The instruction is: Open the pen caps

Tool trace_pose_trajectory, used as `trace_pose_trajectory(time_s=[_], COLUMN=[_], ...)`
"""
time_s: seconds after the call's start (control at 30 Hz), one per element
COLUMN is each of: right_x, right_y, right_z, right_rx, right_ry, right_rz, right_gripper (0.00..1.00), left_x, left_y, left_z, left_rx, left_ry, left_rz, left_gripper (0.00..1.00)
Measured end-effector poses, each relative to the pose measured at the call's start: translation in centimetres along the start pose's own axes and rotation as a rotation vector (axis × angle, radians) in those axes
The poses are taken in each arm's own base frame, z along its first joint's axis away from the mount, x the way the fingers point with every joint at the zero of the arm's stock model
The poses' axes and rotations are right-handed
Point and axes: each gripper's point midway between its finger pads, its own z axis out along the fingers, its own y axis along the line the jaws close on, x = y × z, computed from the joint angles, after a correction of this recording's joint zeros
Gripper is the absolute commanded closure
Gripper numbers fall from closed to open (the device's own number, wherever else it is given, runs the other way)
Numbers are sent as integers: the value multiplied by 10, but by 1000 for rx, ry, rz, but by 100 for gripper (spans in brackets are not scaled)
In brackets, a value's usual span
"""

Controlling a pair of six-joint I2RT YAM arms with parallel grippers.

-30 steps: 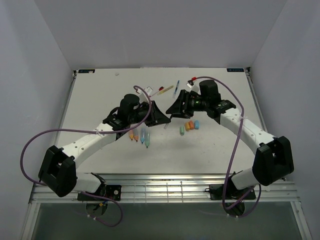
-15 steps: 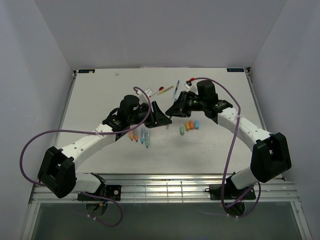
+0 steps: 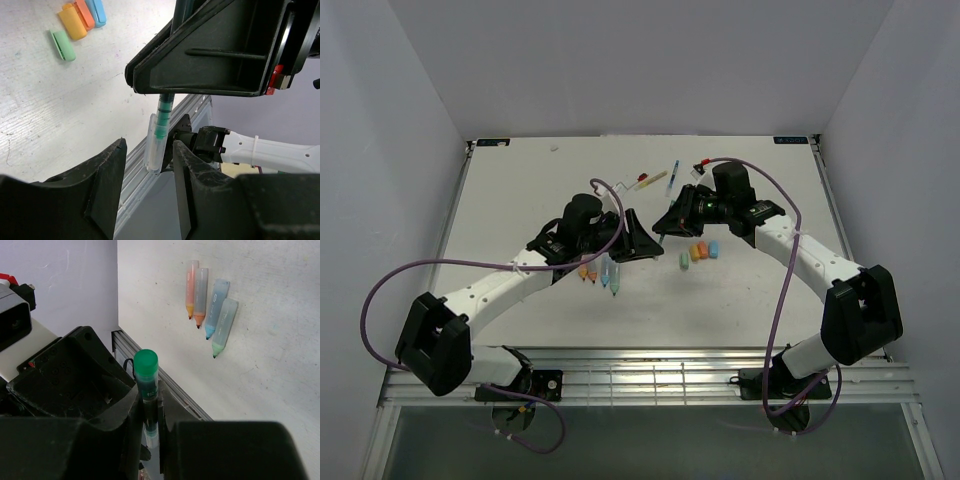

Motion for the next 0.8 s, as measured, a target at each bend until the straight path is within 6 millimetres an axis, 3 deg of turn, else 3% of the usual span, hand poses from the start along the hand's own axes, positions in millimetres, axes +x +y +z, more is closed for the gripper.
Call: trace_pose_trajectory(time_s=[0.27, 0.4, 0.43, 0.6, 0.8], right_x=[2, 2, 2, 2, 3], right_y=[-2, -3, -3, -3, -2], right_z=[0, 0, 0, 1, 2], right_rx=[13, 14, 13, 13, 8], right_ry=[5, 4, 4, 8, 18], right_rz=[4, -1, -2, -3, 1], right_gripper=[92, 92, 92, 92, 92], left_x=[7, 7, 7, 7, 10], left_y=[5, 2, 1, -4, -5], left_z=[6, 8, 8, 7, 7], left_rx=[-15, -7, -5, 22, 37], left_ry=[28, 36, 37, 44, 56], left_rz=[-9, -7, -6, 12, 12], left_gripper=[53, 62, 68, 74, 89])
